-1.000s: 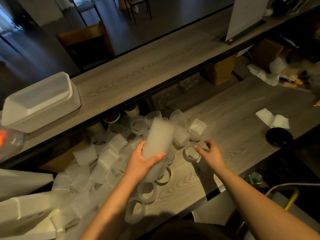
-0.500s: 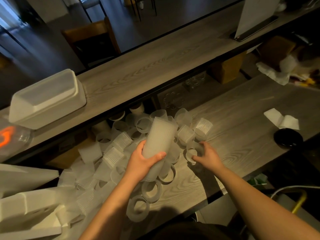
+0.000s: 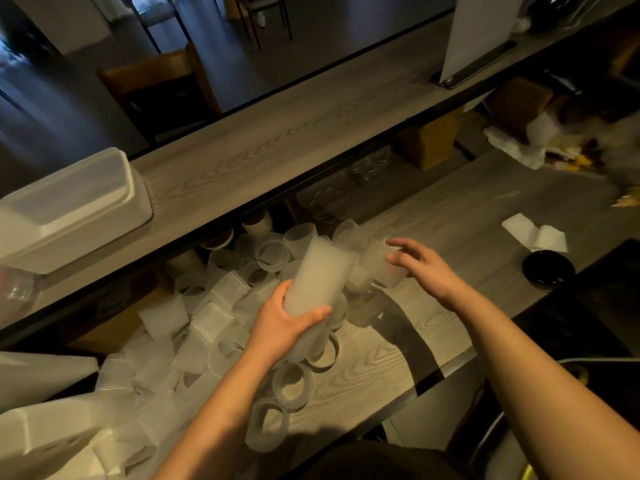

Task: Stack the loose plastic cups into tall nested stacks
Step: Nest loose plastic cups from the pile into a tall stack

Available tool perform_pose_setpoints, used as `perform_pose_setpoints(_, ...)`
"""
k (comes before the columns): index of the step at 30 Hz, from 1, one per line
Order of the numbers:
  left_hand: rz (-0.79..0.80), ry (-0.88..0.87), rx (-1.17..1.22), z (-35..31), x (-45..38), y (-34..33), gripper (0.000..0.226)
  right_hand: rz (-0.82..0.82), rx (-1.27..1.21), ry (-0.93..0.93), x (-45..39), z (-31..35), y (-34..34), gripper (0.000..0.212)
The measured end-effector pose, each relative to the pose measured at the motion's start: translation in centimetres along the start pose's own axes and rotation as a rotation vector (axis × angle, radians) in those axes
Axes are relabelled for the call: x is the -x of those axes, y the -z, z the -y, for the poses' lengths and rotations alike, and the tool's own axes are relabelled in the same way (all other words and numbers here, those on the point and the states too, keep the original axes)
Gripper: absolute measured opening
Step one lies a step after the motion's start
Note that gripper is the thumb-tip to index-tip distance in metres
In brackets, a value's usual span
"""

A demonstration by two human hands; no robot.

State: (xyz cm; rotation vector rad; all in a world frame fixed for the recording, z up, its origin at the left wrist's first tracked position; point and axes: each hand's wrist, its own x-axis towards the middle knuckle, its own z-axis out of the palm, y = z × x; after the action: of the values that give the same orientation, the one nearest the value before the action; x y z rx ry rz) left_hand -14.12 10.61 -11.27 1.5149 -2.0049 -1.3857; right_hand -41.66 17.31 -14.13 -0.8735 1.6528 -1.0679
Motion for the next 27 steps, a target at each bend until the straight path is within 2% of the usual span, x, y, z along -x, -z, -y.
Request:
perform_pose_setpoints(4, 0.003, -0.023, -0.07, -0.1, 0.2, 0.0, 0.084, -0.055, -0.022, 0.115, 0.3, 2.3, -0.5, 0.043)
perform_pose_setpoints(10, -0.03, -0.05, -0.112, -0.3, 0.5, 0.8, 0.072, -0.119, -0.075, 0.187, 0.3, 3.9, -1.4, 0.038)
perform_pose_setpoints(17, 0.002, -0.07, -0.186, 0.4, 0.5, 0.7, 0.083, 0.046, 0.034, 0.213, 0.1, 5.2, -3.8, 0.044)
perform_pose_setpoints(24, -0.05, -0.074, -0.143, 0.0, -0.2, 0.8, 0.076, 0.112, 0.07, 0.172, 0.3, 4.6, -6.4, 0.071)
perform_pose_setpoints(27, -0.046, -0.046, -0.11, 0.1, -0.5, 0.7, 0.081, 0.151, 0.0, 0.106, -0.2, 3.6, -6.8, 0.081)
